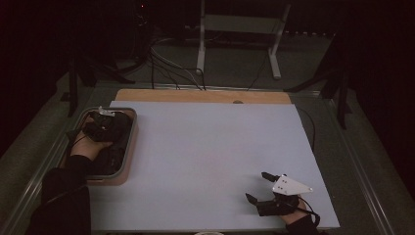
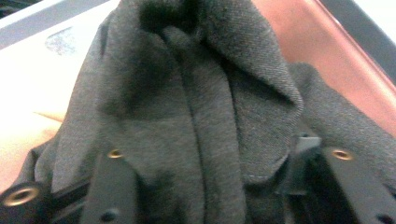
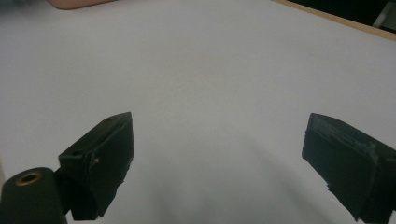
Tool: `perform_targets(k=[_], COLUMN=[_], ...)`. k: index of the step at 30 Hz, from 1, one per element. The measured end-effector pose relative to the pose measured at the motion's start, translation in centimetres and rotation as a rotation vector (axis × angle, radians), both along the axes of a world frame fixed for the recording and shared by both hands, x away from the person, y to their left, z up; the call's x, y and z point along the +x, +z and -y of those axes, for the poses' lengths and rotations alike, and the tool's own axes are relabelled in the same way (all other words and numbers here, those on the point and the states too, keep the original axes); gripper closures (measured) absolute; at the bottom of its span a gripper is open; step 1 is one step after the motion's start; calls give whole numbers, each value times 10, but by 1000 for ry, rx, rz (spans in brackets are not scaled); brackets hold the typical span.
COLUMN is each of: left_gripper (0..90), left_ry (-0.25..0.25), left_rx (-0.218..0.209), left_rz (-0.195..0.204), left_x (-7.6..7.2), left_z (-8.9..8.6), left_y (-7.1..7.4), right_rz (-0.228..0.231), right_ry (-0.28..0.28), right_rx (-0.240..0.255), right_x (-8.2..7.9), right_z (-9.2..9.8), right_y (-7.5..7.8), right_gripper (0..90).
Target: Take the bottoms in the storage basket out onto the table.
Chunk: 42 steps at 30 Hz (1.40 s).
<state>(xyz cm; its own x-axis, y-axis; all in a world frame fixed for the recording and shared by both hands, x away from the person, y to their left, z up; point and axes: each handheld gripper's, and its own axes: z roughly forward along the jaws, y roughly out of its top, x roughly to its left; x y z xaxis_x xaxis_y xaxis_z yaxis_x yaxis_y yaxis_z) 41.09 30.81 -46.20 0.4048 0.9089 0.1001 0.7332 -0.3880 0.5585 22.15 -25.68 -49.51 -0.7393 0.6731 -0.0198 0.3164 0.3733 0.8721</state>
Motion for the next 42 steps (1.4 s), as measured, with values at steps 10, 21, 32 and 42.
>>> perform_targets(k=[10,21,32,42], left_gripper=[659,676,680,681], left_ry=[20,38,28,8], left_rx=[-101,-161,-209,-266], left_rz=[5,89,150,190], left_x=[-7,-23,-41,-53], left_z=[-15,-29,-37,-45], left_y=[19,40,56,70], right_rz=[1,7,6,9], right_ry=[-6,-23,-24,-24], right_rx=[6,22,28,32], right_x=[0,1,1,1], right_z=[1,4,4,3], right_y=[1,2,2,2], right_gripper=[93,93,93,93])
